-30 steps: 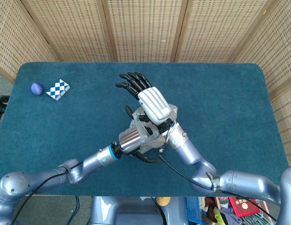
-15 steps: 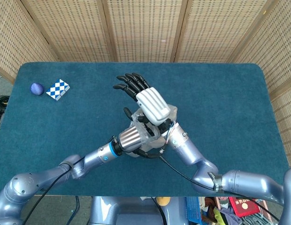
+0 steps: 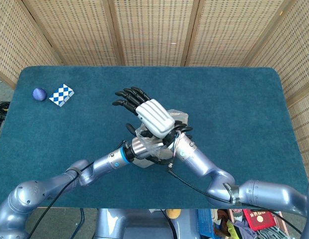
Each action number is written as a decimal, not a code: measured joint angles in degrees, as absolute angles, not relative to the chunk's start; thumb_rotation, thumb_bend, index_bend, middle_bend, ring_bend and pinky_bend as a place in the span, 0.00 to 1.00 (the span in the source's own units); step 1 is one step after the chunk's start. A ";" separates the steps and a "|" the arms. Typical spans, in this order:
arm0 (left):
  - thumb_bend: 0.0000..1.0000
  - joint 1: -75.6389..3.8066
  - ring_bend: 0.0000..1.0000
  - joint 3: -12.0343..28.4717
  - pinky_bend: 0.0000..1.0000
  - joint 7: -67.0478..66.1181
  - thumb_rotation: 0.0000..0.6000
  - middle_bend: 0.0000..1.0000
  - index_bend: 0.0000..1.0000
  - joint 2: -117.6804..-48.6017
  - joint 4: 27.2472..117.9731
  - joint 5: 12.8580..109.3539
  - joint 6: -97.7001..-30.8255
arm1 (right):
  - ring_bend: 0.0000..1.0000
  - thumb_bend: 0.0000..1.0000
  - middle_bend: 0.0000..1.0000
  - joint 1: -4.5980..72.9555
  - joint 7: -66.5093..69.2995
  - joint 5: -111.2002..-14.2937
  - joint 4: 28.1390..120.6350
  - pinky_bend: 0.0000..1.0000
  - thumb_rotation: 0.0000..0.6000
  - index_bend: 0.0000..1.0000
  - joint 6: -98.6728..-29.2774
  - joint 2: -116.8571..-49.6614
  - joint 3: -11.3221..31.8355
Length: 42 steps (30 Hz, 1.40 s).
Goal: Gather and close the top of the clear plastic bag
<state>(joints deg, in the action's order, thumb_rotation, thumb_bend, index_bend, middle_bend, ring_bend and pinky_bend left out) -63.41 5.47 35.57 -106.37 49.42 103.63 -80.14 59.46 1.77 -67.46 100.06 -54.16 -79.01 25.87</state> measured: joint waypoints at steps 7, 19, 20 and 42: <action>0.24 -63.99 0.02 5.65 0.04 34.59 0.95 0.00 0.00 -106.39 49.43 102.16 -78.35 | 0.00 0.56 0.11 59.96 2.20 -66.69 101.25 0.04 1.00 0.18 -53.30 -78.30 25.83; 0.24 -64.74 0.02 6.53 0.00 33.18 0.94 0.00 0.00 -108.10 47.86 100.06 -77.29 | 0.00 0.56 0.12 59.61 3.12 -67.50 103.36 0.06 1.00 0.16 -52.43 -76.84 24.43; 0.24 -64.80 0.02 6.51 0.00 33.20 0.94 0.00 0.00 -108.13 47.87 100.05 -77.25 | 0.00 0.56 0.12 59.62 3.16 -67.54 103.43 0.06 1.00 0.16 -52.36 -76.80 24.36; 0.28 -65.10 0.00 4.50 0.30 36.85 1.00 0.00 0.00 -110.66 43.52 102.37 -82.81 | 0.00 0.56 0.12 60.81 0.37 -64.55 102.95 0.06 1.00 0.17 -53.76 -76.70 25.40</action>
